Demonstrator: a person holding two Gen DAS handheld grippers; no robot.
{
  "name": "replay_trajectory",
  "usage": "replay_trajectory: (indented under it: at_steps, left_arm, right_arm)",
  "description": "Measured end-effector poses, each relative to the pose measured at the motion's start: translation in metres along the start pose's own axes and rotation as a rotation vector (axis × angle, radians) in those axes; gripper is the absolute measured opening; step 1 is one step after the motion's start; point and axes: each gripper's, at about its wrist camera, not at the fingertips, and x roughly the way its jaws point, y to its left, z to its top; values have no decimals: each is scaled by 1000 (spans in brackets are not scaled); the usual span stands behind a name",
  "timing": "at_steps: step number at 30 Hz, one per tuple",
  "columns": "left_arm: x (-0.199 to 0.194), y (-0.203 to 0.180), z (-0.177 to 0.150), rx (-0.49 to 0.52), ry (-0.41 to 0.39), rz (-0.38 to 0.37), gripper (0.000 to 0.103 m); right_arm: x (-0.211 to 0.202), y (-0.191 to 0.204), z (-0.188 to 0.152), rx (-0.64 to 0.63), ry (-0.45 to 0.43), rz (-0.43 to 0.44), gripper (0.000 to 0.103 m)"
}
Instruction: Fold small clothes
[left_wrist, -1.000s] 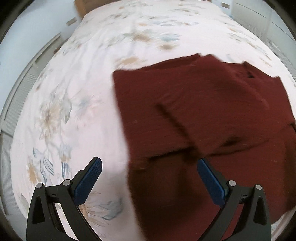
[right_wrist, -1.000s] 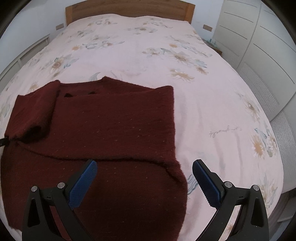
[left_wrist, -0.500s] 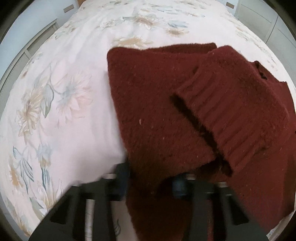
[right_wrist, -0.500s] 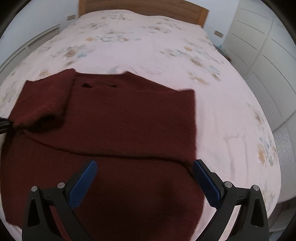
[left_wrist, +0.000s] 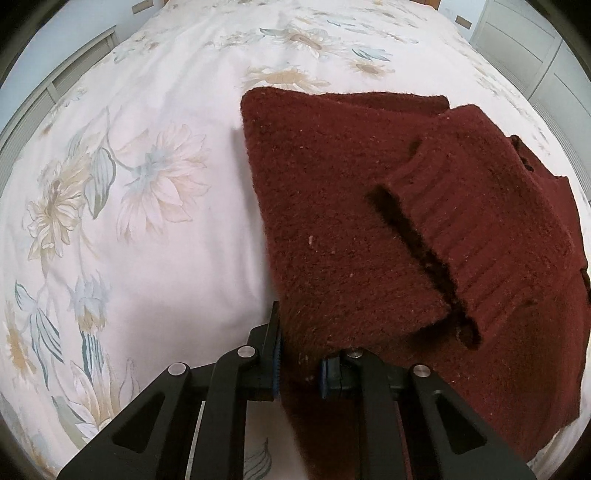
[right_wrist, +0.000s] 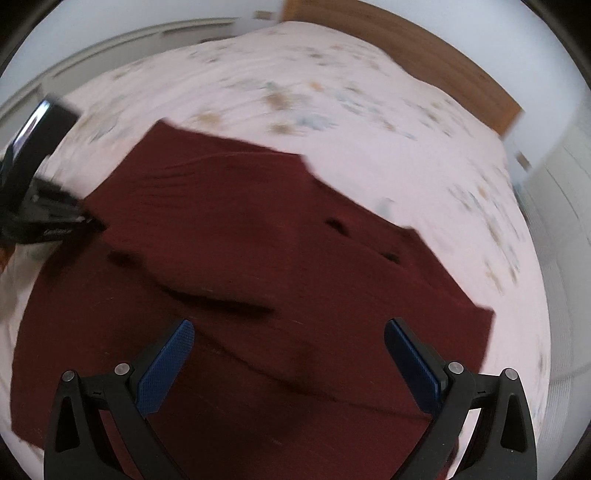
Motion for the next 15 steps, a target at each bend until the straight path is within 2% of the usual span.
replay_trajectory:
  at_steps: [6,11,14,15]
  left_arm:
    - [2,-13,1,5,8,14,13]
    - [6,-4,-3,16,8,23,13]
    - [4,-6,-5,17,13,23,14]
    - [6,-8,-4,17,14,22,14]
  right_arm:
    - [27,38,23,-92,17,19,103]
    - [43,54,40,-116,21,55,102]
    - [44,52,48,-79,27,97,84]
    - [43,49,51,-47,25,143,68]
